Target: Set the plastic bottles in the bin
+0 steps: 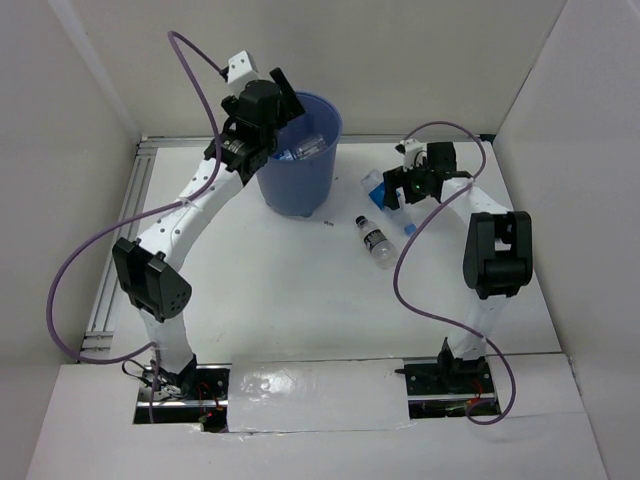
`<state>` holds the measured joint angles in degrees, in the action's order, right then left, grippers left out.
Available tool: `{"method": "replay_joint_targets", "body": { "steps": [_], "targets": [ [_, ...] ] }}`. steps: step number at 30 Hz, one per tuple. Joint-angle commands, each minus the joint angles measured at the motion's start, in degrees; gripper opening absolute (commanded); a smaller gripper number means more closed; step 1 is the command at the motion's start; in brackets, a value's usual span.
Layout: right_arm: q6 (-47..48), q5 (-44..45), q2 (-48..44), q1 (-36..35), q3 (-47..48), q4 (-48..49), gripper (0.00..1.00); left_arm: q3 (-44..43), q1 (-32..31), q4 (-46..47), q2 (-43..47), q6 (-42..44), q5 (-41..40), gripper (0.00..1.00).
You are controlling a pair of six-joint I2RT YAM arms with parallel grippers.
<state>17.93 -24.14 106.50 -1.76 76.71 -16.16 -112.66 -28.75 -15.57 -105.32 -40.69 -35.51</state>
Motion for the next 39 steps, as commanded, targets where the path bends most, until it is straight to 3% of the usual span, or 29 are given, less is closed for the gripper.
{"method": "replay_joint_targets", "body": {
  "steps": [1,4,8,12,13,14,17,18,21,27,30,33,39],
  "targets": [
    [2.3,1.4,2.6,-0.4,4.8,1.6,1.00,-3.0,-0.3,2.8,3.2,4.1,1.3,0.99],
    [2.8,2.2,5.5,-1.6,7.0,2.2,1.00,0.9,-1.0,3.5,8.6,6.1,3.6,0.99],
    [3.5,3.3,10.3,-2.2,10.2,2.7,1.00,13.5,-5.3,5.7,20.0,9.6,12.0,0.99],
    [4.7,1.4,12.9,-2.2,11.4,2.1,0.88,35.3,-11.7,6.8,31.1,7.1,17.6,0.98],
    [4.7,0.8,13.5,-2.2,11.4,1.5,0.82,38.4,-14.7,5.7,32.7,5.7,17.6,0.98],
    [5.4,0.2,13.5,-2.2,11.4,1.5,0.69,43.9,-16.1,5.7,35.2,3.8,17.6,0.98],
    [6.1,-2.4,11.9,-1.6,10.8,-0.5,0.44,50.6,-21.8,3.5,37.9,-1.5,14.3,0.98],
    [6.6,-3.4,11.0,-0.7,10.3,-1.3,0.24,54.4,-23.0,3.5,38.6,-2.7,13.5,0.98],
    [9.0,-6.6,5.2,0.7,11.8,-5.9,0.08,59.3,-27.4,2.2,41.2,-10.6,12.4,0.98],
    [5.0,-14.1,-6.5,1.4,22.2,-9.0,0.07,69.9,-32.2,5.1,42.6,-18.9,12.4,0.99],
    [-1.6,-15.8,-9.0,-1.6,28.7,-2.7,0.09,71.1,-32.2,7.5,40.5,-19.4,14.1,0.99],
    [-8.1,-15.3,-9.0,-6.2,33.0,5.3,0.14,70.5,-32.7,8.1,37.6,-19.4,15.6,0.99],
    [-18.2,-14.8,0.4,-16.6,47.1,12.4,0.23,69.4,-33.2,9.2,35.0,-18.9,16.2,0.99]
  ]
}}
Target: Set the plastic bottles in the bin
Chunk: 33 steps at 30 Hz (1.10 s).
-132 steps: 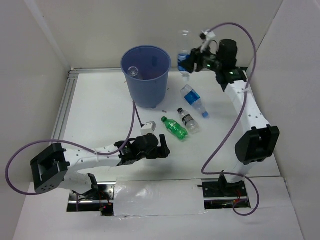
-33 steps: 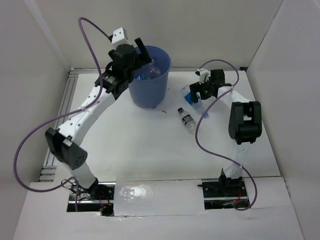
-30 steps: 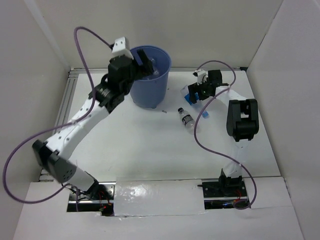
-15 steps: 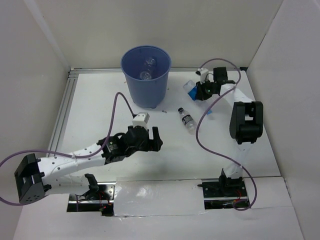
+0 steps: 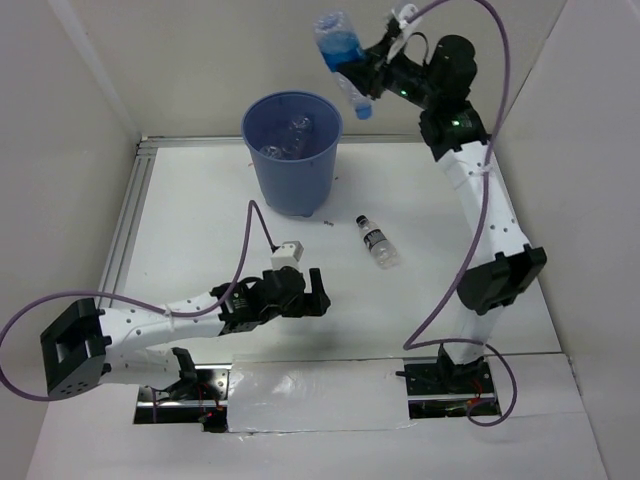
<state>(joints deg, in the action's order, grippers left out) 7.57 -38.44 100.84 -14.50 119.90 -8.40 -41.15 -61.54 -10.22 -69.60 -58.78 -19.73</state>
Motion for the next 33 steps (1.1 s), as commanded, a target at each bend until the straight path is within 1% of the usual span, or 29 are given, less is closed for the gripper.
{"method": "replay_joint_targets", "body": {
  "steps": [1,2,3,5,6,8,10,11,13,15,16,17,18,19,20,21,22,23,24,25,26,27,28,29,30,31,32,33],
  "targets": [
    [-9.4,1.0,9.4,-5.1,5.9,6.0,0.25,-2.1,-0.9,3.8,-0.7,-0.8,0.9,0.99],
    [-10.0,2.0,11.1,-6.3,9.2,6.0,0.27,-2.1,-1.0,4.3,-0.7,-0.8,0.9,0.99],
    [-10.0,3.0,12.7,-8.5,10.7,6.7,0.33,-2.1,-1.0,4.9,-0.7,-0.8,0.9,0.99],
    [-10.6,5.6,17.8,-9.9,15.3,7.3,0.43,-2.1,-1.0,5.4,-1.2,-0.8,0.9,0.99],
    [-10.6,6.2,19.5,-10.5,17.0,6.6,0.55,-2.1,-1.0,6.1,-1.2,-0.8,0.9,0.99],
    [-10.6,7.2,23.6,-11.0,19.7,4.8,0.74,-2.7,-1.5,7.0,-2.4,0.5,0.9,0.99],
    [-10.6,7.2,25.3,-11.0,22.6,3.7,0.81,-4.9,-1.5,7.5,-3.4,1.1,0.9,0.99],
    [-11.3,7.8,25.3,-10.3,22.6,3.7,0.93,-5.8,-1.5,7.5,-4.1,1.1,0.9,0.99],
    [-11.3,7.8,24.8,-9.5,22.6,3.7,1.00,-8.9,-1.5,8.0,-6.6,2.9,0.9,0.99],
    [-11.3,7.2,22.2,-7.9,22.6,2.2,1.00,-11.0,-1.5,8.8,-8.6,3.6,1.4,0.99],
    [-11.3,7.2,21.0,-6.3,22.6,1.4,1.00,-13.6,-1.5,9.5,-11.0,4.3,1.4,0.99],
    [-10.7,7.2,18.1,-5.2,21.8,-0.8,1.00,-15.2,-1.5,9.5,-12.2,4.3,0.9,0.99],
    [-9.0,8.5,16.4,-4.2,20.2,-2.6,1.00,-16.9,-1.5,8.8,-13.6,4.3,0.9,0.99],
    [-7.4,9.1,14.6,-1.8,18.7,-4.5,1.00,-20.4,-1.5,8.3,-14.9,3.8,0.0,0.99],
    [-5.7,9.1,10.6,-0.4,17.0,-8.5,0.95,-22.3,-1.5,7.4,-17.8,3.0,-1.5,0.99],
    [-2.5,10.4,8.3,1.2,11.9,-10.6,0.87,-24.0,-0.9,5.9,-19.4,1.1,-1.5,0.99],
    [-1.5,11.4,6.1,4.4,8.8,-12.4,0.46,-27.5,-0.9,4.7,-20.9,-0.3,-1.5,0.99],
    [1.0,11.4,1.6,6.2,5.5,-15.7,0.19,-29.4,0.4,3.0,-24.3,-2.1,-2.3,0.99],
    [2.7,11.4,-0.4,9.8,-0.9,-17.8,0.02,-31.5,1.0,-0.4,-26.3,-5.3,-2.3,0.99],
    [4.0,11.4,-2.4,11.6,-4.5,-19.9,0.00,-36.0,1.6,-2.6,-28.3,-7.2,-2.3,0.99],
    [5.3,9.2,-6.5,13.6,-8.1,-23.0,0.05,-38.5,2.7,-5.1,-32.7,-9.0,-2.3,0.99],
    [7.0,8.3,-8.6,15.6,-12.0,-24.1,0.19,-41.1,3.3,-7.5,-34.9,-11.2,-2.3,0.99],
    [7.0,7.0,-10.9,19.6,-20.4,-24.1,0.34,-45.9,3.4,-12.1,-37.2,-12.3,-2.3,0.99],
    [8.1,5.4,-13.3,21.9,-24.6,-24.9,0.43,-48.3,4.0,-14.3,-39.4,-13.3,-2.3,0.99],
    [8.1,2.9,-18.3,24.1,-28.6,-24.3,0.68,-50.5,4.0,-16.1,-41.4,-13.8,-3.3,0.99],
    [7.3,1.2,-20.8,26.3,-36.4,-23.7,0.80,-52.5,4.8,-17.9,-45.1,-14.6,-3.3,0.99],
    [7.3,-0.9,-25.6,30.4,-39.9,-23.2,0.85,-55.8,4.8,-20.2,-46.7,-14.6,-3.8,0.99],
    [7.3,-2.6,-27.7,32.0,-42.9,-23.1,0.85,-56.8,5.6,-20.2,-48.0,-14.6,-3.8,0.99]
  ]
}}
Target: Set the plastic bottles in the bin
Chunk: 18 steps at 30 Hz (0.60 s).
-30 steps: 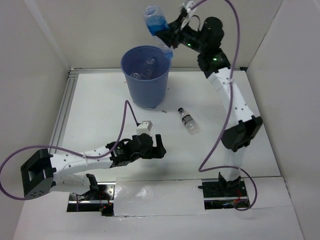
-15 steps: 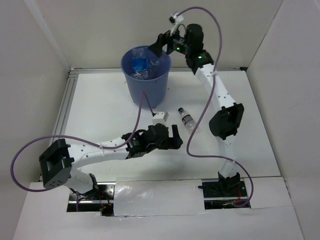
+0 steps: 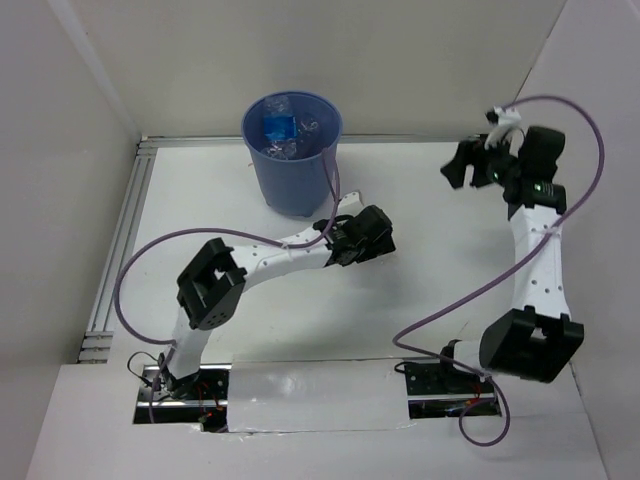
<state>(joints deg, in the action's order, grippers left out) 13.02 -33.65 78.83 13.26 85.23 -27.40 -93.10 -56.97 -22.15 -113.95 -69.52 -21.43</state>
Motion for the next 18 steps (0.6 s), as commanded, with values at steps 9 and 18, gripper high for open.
{"method": "replay_joint_targets", "body": {
  "steps": [9,18],
  "targets": [
    [3.5,-16.0,-17.7,13.1,-27.2,-5.9,0.86,-12.3,4.4,-4.2,-10.2,-2.6,-0.9,0.99],
    [6.1,-17.9,-16.6,14.7,-31.6,-7.3,0.86,-7.4,4.4,2.3,-8.5,-1.9,2.9,0.99]
  ]
}}
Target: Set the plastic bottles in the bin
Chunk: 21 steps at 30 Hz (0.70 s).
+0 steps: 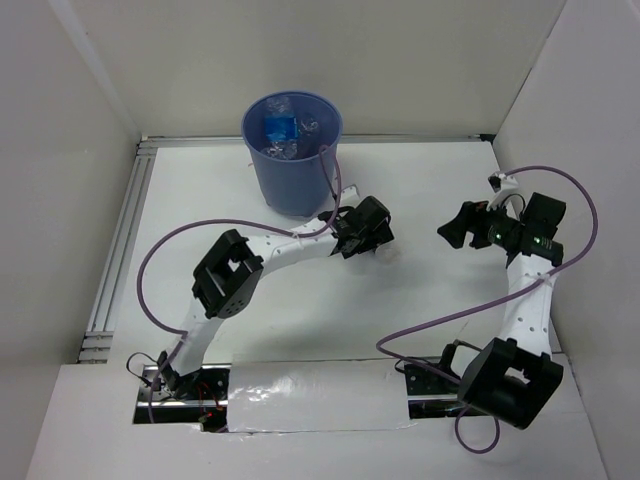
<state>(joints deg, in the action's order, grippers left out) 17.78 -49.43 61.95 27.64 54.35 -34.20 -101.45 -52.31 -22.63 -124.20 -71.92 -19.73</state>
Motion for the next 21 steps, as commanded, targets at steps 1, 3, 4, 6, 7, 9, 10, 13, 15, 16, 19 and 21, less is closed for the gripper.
{"method": "replay_joint_targets", "body": {
  "steps": [1,3,4,6,7,9,10,13,15,16,19,21],
  "targets": [
    [1.3,-2.2,0.3,0.3,-0.7,-0.5,0.86,0.5,-0.2,2.8,1.8,0.5,1.2,0.99],
    [0.8,-2.2,0.3,0.3,-1.3,-0.5,0.86,-3.0,-0.2,0.5,-1.2,-1.4,1.2,0.99],
    [0.8,-2.2,0.3,0.3,-1.3,-0.5,0.86,-4.1,-0.2,-1.7,-2.2,-2.2,1.2,0.99],
    [0.8,-2.2,0.3,0.3,-1.3,-0.5,0.86,-4.8,-0.2,-1.7,-3.5,-4.7,1.2,0.99],
    [1.3,-2.2,-0.2,0.3,-1.9,-0.5,0.86,-4.8,0.3,-1.7,-4.3,-5.6,1.2,0.99],
    [1.3,-2.2,-0.8,0.3,-2.4,-1.0,0.86,-4.8,0.3,0.5,-5.1,-7.8,1.9,0.99],
    [1.3,-2.2,-1.4,0.3,-2.9,-1.0,0.86,-6.5,0.8,0.5,-6.4,-7.8,2.7,0.99],
    [1.3,-1.6,-2.5,0.3,-3.5,-1.6,0.86,-11.6,0.8,-3.7,-9.2,-9.6,2.7,0.99],
    [1.3,-1.6,-3.1,0.3,-3.5,-1.0,0.86,-13.8,0.8,-6.5,-11.7,-11.8,3.2,0.99],
    [1.3,-1.6,-3.1,0.3,-3.5,-1.0,0.86,-14.4,0.8,-7.8,-12.3,-13.1,4.6,0.99],
    [1.3,-1.6,-3.1,0.3,-3.5,-1.0,0.86,-13.9,1.3,-8.3,-12.3,-13.8,5.2,0.94],
    [1.3,-1.6,-2.5,0.3,-3.5,-1.0,0.86,-10.8,1.3,-8.3,-11.2,-13.8,5.2,0.69]
  ]
}}
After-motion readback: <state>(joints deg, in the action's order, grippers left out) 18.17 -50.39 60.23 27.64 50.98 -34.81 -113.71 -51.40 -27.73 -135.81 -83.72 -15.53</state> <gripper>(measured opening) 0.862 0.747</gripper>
